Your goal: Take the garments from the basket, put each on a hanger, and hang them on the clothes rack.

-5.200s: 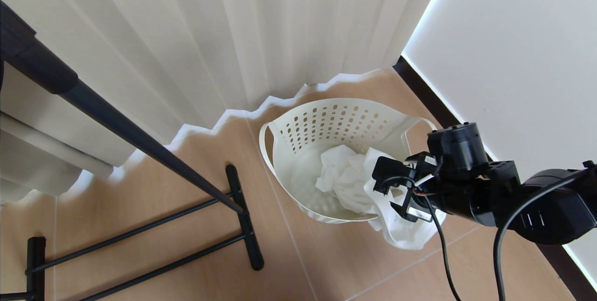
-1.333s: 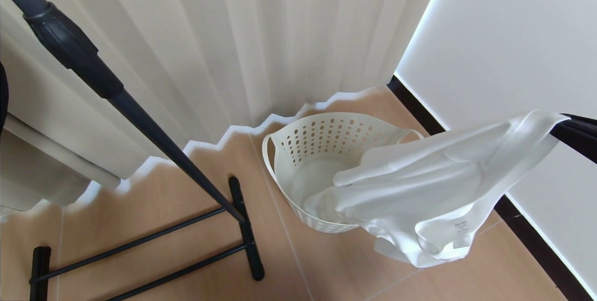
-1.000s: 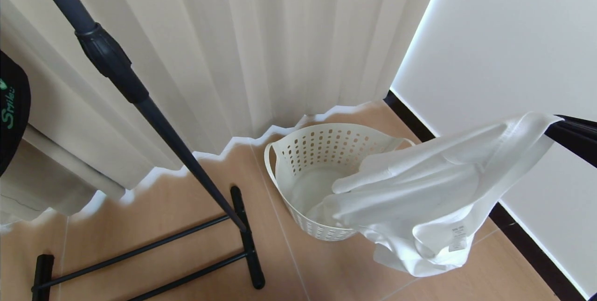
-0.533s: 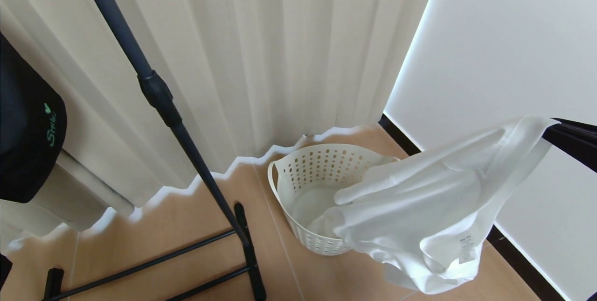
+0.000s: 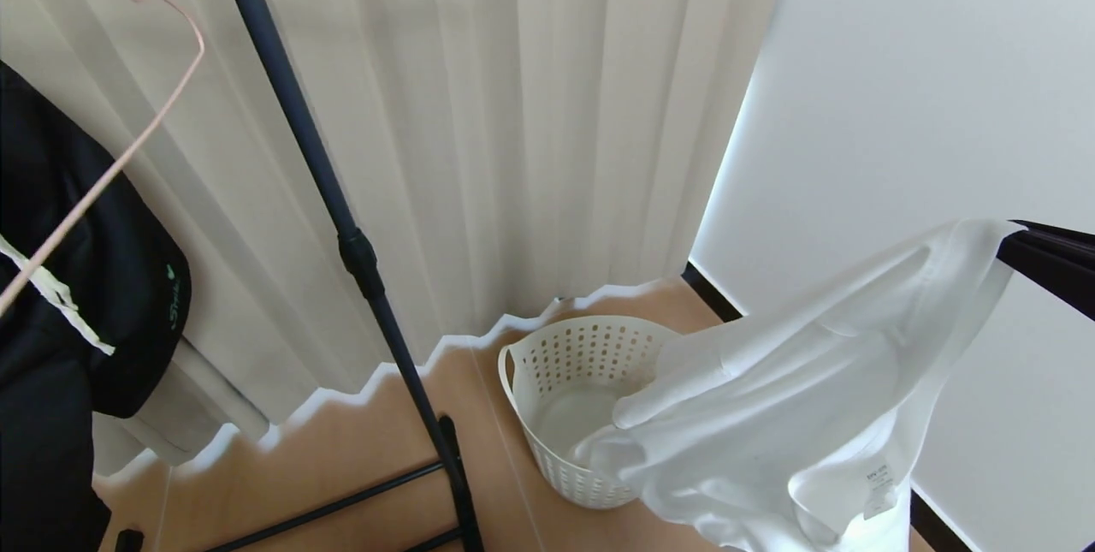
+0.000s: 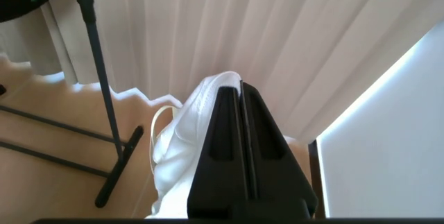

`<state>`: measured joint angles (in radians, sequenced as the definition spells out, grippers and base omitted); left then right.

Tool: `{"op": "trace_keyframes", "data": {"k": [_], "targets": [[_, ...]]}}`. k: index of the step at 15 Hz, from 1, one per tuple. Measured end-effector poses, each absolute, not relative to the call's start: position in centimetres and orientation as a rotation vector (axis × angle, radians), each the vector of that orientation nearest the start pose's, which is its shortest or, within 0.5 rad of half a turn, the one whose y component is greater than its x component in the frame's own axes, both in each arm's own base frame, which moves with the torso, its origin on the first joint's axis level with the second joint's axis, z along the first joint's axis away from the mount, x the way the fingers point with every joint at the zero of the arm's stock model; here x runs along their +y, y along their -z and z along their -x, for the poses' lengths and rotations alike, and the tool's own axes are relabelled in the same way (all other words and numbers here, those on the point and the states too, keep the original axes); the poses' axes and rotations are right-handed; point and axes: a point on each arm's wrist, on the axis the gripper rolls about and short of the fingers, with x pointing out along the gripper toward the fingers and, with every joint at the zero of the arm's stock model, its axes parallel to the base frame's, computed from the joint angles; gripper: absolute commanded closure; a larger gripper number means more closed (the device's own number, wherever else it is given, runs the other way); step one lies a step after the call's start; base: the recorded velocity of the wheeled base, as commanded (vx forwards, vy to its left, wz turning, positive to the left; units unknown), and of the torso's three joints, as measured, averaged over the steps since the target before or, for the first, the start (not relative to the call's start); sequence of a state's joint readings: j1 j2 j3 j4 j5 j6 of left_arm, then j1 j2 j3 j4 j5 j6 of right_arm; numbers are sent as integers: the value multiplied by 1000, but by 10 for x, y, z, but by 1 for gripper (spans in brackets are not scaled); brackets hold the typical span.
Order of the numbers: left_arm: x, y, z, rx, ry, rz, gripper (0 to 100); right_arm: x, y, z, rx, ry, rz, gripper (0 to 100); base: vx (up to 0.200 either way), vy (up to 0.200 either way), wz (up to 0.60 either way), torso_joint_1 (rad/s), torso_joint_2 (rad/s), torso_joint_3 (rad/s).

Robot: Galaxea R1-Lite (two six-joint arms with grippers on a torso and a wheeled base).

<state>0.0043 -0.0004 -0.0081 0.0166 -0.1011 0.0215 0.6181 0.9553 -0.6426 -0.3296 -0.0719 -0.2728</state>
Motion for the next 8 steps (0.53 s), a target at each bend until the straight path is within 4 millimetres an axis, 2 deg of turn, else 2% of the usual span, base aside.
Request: {"op": "trace_keyframes", "data": {"k": [3,8], "targets": [[-2,-76,24,7,96,-19,0,67,-265,-98,-90,-540,260,100,0,0,0,149,-483,-260],[-2,-76,24,8,96,-19,0,67,-265,-98,-90,-540,260,100,0,0,0,178,-505,-325]]}}
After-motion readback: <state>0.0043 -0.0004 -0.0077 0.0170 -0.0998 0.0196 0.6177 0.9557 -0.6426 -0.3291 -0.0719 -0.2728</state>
